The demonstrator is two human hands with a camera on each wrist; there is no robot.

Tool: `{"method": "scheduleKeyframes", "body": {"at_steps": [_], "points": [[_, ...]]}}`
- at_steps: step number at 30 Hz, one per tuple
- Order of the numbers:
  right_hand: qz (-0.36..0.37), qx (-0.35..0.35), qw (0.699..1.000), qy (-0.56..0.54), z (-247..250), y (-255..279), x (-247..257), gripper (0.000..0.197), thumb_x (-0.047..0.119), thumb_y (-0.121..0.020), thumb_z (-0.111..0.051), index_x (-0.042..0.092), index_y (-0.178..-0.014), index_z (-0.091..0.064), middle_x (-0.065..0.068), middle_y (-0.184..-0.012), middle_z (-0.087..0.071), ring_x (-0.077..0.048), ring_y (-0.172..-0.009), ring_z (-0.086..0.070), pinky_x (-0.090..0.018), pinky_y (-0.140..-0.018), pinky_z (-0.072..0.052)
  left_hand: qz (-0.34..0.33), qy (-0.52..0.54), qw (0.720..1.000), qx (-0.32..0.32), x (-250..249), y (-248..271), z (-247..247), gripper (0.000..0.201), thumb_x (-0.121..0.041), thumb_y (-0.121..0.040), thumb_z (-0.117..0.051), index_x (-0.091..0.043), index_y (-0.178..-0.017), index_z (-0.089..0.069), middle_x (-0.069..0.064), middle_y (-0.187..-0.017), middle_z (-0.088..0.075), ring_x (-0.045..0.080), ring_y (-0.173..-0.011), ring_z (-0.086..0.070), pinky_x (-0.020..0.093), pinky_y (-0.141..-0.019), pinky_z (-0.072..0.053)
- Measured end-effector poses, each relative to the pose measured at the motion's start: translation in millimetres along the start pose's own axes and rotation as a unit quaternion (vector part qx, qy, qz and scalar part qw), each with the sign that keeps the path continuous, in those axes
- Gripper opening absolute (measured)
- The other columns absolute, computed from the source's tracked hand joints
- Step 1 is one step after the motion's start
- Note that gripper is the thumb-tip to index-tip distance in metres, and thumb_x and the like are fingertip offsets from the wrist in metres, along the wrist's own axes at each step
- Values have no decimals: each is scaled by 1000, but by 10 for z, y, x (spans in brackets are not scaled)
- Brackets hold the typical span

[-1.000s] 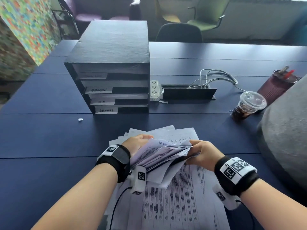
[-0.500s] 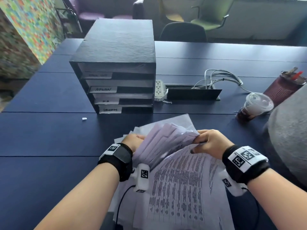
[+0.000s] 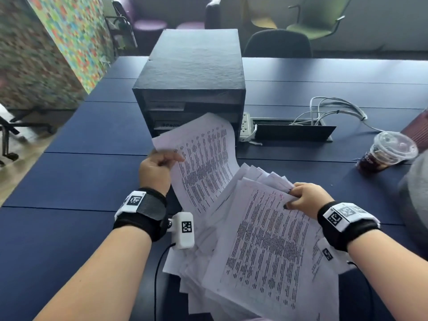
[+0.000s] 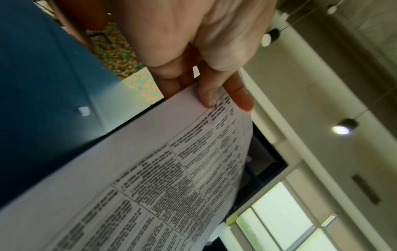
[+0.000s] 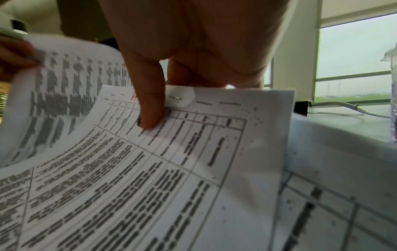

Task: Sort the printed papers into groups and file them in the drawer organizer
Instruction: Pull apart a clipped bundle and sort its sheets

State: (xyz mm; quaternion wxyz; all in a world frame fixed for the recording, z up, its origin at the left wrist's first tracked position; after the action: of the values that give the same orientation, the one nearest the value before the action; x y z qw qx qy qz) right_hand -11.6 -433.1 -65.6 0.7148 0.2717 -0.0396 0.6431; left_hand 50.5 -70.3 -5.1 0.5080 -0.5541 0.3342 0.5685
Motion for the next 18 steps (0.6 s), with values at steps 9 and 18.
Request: {"method": "scheduleKeyframes", "body": {"at_steps": [9,18], "points": [[25,-4,989,-149,-67,80,191,18,20,-65,-84,24,-60,-67,10,-130,-50,-9,-109,-53,-22,-95,-35,-76,156,982,75,-831,-165,-24,55,22,-65,-47,-27,-46,-64,-17,-68,-60,15,-79,-56,26,-72,-46],[65,47,940,-331,-129,195,425,23,17,-60,-83,15,-82,-77,23,-124,-57,-6,-108,-60,-35,-102,-43,141,274,951,28,-77,26,-172,46,17,-84,-49,-20,-67,-72,-9,-73,-72,10,-69,-63,24,-64,-54]]}}
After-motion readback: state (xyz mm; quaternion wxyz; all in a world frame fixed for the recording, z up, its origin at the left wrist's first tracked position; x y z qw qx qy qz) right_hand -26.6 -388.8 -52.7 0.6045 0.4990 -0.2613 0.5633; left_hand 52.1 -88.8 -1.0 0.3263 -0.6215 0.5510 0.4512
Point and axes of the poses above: each hand's wrist, its own y-axis away from the middle knuckle, its own z-axis out of the back of the hand, x = y × z, the point moved 5 cm from there along -y, towards the middle knuckle
